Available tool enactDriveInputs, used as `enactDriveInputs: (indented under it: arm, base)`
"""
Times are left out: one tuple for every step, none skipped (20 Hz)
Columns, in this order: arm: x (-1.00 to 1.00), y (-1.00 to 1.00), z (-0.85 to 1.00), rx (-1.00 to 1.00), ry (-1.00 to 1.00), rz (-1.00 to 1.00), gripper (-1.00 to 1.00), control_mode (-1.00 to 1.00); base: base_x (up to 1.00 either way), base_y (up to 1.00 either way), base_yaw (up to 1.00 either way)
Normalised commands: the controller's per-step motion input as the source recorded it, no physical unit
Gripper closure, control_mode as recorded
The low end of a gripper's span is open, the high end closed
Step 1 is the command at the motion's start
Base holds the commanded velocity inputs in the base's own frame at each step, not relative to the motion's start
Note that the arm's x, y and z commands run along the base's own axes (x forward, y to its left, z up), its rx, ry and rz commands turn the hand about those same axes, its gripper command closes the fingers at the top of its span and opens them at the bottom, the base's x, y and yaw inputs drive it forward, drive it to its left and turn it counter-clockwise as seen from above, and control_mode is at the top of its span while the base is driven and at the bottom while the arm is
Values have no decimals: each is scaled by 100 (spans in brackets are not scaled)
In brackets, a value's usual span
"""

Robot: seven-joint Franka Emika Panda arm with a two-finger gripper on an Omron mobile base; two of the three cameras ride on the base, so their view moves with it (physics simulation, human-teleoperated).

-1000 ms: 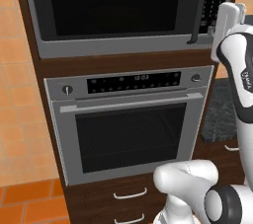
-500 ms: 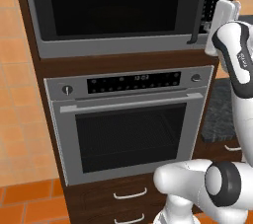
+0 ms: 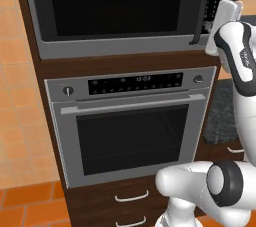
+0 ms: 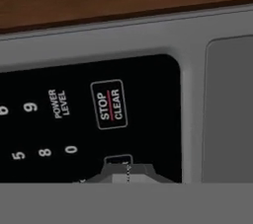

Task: Open the microwave, place the bowl with waffle inside the microwave, then close the microwave door and turn it on.

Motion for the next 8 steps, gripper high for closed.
enactDriveInputs:
  arm:
    - [-31,-59,0,0,0,0,100,-100]
    - [-78,-71,0,0,-5,0,100,-100]
    - [-100,-71,0,0,-5,0,100,-100]
    - [-100,-68,4,0,-4,0,100,-100]
    - [-100,-64,14,0,-2,0,100,-100]
    - [-100,-61,16,0,-3,0,100,-100]
    - [-100,-51,14,0,-2,0,100,-100]
    - [-100,-41,6,0,0,0,100,-100]
  base:
    - [0,0,0]
    - [0,0,0]
    - [0,0,0]
    - [0,0,0]
    - [0,0,0]
    - [0,0,0]
    - [0,0,0]
    - [0,0,0]
